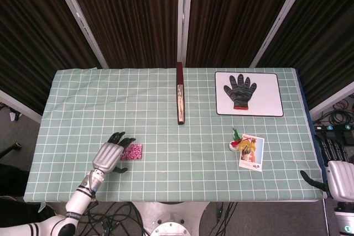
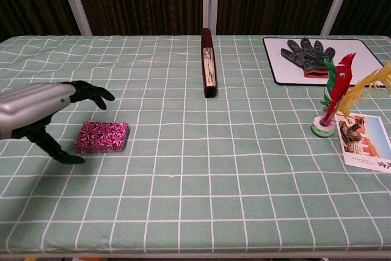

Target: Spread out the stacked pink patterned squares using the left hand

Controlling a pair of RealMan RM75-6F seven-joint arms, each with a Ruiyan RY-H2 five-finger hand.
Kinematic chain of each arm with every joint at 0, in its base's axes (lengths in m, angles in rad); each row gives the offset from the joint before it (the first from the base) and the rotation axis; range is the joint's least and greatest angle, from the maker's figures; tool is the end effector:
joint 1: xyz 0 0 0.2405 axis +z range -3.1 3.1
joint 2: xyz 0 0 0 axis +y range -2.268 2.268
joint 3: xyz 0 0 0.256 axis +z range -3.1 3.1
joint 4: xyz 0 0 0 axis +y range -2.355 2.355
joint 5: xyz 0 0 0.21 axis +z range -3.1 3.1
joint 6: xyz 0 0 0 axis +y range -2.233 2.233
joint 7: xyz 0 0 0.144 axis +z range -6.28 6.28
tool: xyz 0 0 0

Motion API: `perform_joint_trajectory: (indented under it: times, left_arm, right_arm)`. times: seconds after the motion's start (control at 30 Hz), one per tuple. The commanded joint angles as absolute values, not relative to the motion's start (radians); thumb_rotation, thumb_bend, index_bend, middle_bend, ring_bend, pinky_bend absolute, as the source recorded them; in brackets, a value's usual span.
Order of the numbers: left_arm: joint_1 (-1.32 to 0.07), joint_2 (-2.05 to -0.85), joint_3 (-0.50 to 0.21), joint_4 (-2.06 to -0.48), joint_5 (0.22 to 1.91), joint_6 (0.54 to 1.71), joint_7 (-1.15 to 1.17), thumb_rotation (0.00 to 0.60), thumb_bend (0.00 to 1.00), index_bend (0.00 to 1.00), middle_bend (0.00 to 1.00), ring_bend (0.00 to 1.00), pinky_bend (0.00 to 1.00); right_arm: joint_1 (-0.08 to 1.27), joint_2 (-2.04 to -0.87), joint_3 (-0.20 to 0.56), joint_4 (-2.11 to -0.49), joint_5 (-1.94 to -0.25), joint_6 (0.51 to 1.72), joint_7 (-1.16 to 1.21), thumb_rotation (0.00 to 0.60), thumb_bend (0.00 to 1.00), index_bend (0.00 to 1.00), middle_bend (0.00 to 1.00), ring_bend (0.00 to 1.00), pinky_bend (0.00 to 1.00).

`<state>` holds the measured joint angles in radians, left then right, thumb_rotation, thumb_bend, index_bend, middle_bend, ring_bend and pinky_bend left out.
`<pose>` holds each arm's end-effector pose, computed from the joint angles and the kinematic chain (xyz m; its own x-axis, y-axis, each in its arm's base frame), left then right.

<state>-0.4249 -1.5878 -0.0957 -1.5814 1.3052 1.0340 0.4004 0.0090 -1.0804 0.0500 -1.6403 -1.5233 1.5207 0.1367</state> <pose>-0.1957 0.2488 -0.0356 0.4065 0.3411 0.8476 0.8983 -0.3184 -0.3027 -0.3159 -0.1572 0.1722 0.2782 0.0083 0.9605 -0.9600 0.0349 0.2778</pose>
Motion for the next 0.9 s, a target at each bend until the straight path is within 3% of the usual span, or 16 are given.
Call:
perform_joint_trajectory:
  times: [0.03, 0.9]
  left_arm:
    - [-0.440, -1.621, -0.101, -1.547, 1.302, 1.047, 0.425, 0.600, 0.06, 0.16, 0.23, 0.04, 0.08]
    - [-0.499, -1.707, -0.105, -1.430, 1.222, 1.035, 0.419, 0.600, 0.12, 0.21, 0.28, 0.05, 0.08]
  right_arm:
    - [0.008, -1.082, 0.050, -1.638, -1.525, 1.523, 0.138, 0.600, 0.10, 0.00, 0.00, 0.00, 0.00]
    - [0.007, -1.084, 0.058, -1.608, -1.491, 1.510, 0.162, 0.600, 0.10, 0.00, 0.00, 0.00, 0.00]
